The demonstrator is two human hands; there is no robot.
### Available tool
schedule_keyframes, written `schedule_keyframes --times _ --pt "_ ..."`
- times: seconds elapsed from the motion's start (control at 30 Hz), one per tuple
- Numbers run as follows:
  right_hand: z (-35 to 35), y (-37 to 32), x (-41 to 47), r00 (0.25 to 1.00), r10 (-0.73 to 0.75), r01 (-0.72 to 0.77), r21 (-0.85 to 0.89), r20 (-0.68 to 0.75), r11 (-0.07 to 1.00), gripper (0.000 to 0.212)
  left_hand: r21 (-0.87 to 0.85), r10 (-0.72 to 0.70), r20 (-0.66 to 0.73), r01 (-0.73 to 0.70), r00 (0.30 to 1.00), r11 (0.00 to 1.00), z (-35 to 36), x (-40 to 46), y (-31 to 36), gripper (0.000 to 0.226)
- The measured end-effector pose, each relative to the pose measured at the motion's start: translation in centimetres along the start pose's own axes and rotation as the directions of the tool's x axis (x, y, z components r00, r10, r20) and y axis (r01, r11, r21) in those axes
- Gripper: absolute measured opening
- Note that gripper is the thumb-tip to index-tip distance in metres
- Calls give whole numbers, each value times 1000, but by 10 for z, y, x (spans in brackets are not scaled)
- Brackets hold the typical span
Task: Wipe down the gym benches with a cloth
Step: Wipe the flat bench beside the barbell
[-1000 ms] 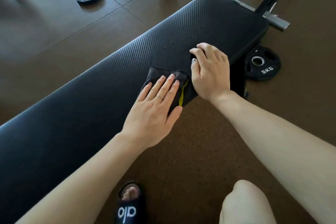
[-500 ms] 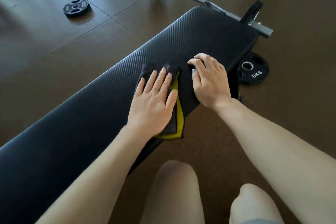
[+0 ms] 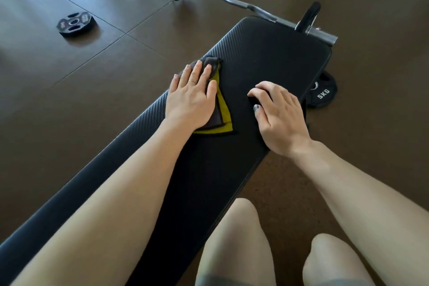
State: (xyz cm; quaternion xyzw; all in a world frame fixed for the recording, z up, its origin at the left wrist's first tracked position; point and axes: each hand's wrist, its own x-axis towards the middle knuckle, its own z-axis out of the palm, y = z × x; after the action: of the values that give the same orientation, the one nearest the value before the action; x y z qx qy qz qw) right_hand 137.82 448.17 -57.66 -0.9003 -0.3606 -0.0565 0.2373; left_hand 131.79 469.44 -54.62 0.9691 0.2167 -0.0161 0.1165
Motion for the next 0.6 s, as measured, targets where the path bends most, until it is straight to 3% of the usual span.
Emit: schedule_keyframes --times 0.27,0.6 --pt "-4 -4 -1 999 31 -30 -14 36 999 34 68 78 68 -83 995 994 4 -130 -23 63" --pt "-7 -3 -2 998 46 -47 12 45 999 33 41 137 50 -139 989 989 -2 16 -14 58"
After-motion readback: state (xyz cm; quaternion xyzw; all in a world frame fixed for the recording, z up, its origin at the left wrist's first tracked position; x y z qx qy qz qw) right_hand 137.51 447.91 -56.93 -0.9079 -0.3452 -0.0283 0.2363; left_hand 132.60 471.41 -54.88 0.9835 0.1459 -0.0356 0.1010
